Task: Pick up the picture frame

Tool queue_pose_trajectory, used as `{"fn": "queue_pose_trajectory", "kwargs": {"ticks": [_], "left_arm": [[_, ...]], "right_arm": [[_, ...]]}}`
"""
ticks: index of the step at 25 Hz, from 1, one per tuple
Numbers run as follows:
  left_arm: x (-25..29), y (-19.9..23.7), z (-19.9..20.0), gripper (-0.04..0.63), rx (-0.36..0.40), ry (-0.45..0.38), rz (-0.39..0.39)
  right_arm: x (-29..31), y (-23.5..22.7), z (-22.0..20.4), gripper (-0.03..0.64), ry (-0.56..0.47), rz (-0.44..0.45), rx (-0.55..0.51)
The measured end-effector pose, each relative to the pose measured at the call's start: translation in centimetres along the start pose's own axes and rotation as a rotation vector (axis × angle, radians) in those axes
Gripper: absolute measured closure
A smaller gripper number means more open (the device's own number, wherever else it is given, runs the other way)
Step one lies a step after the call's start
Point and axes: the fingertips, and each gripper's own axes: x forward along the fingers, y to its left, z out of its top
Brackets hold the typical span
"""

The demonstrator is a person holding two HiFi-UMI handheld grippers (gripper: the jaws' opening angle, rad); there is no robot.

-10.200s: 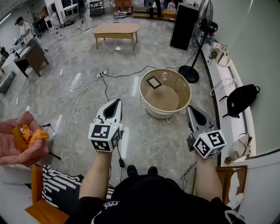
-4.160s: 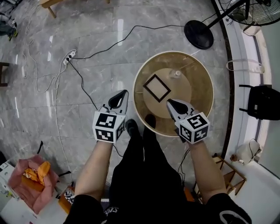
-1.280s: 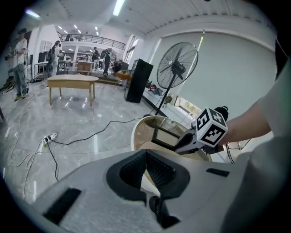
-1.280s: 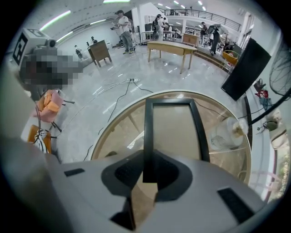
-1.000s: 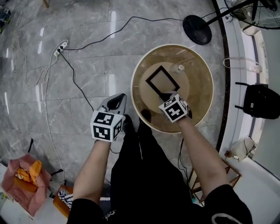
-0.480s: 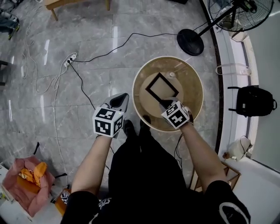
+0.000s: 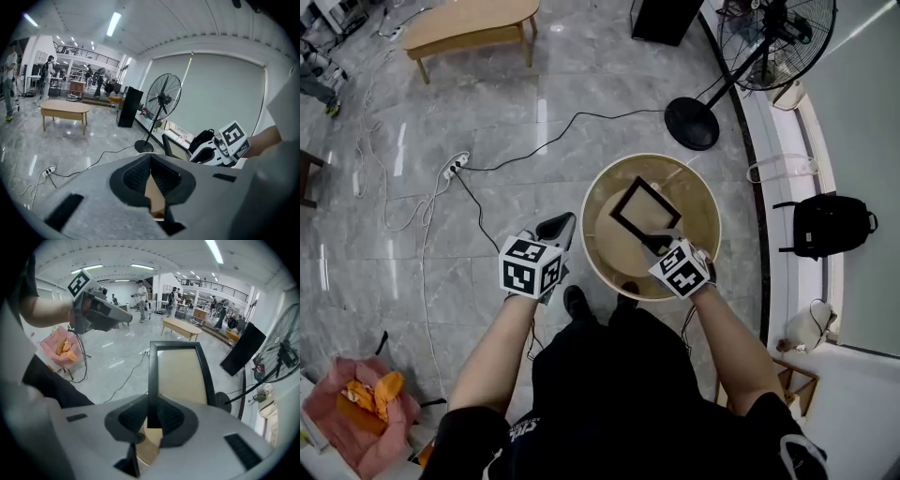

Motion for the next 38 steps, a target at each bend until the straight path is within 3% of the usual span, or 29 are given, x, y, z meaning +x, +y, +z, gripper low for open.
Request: {"fn": "queue_pose_trajectory", "kwargs": {"ticks": [8,17,22,26,31,38], "left_arm": [[0.5,-4.5,3.2,0.592,0.025,-0.057,0.031],[4.8,-14.6,6.3,0.581,0.048,-0.107,0.049],[6.8,-19.0,7.9,0.536,0.041,-0.137,0.039],[7.3,-20.8,9.3,0.495,0.036,-0.163,-0.007],[7.5,-21.2,11.0,0.448,0.085,-0.154,-0.062],[6.0,-20.5,13.3,0.433,0.116,-0.158,-0.125]], "right_arm": [[-5.0,-3.0,-1.4,0.554,-0.056,-0.017,-0.088],[-11.5,-8.1,-5.6,0.554,-0.17,-0.017,-0.14],[-13.8,-10.1,-7.6,0.554,-0.209,-0.011,-0.163],[-14.7,-10.9,-6.8,0.552,-0.241,-0.015,-0.159],[-15.9,-10.1,-4.5,0.554,-0.285,-0.027,-0.177],[-16.6,-8.5,0.0,0.554,-0.358,-0.045,-0.235]]}}
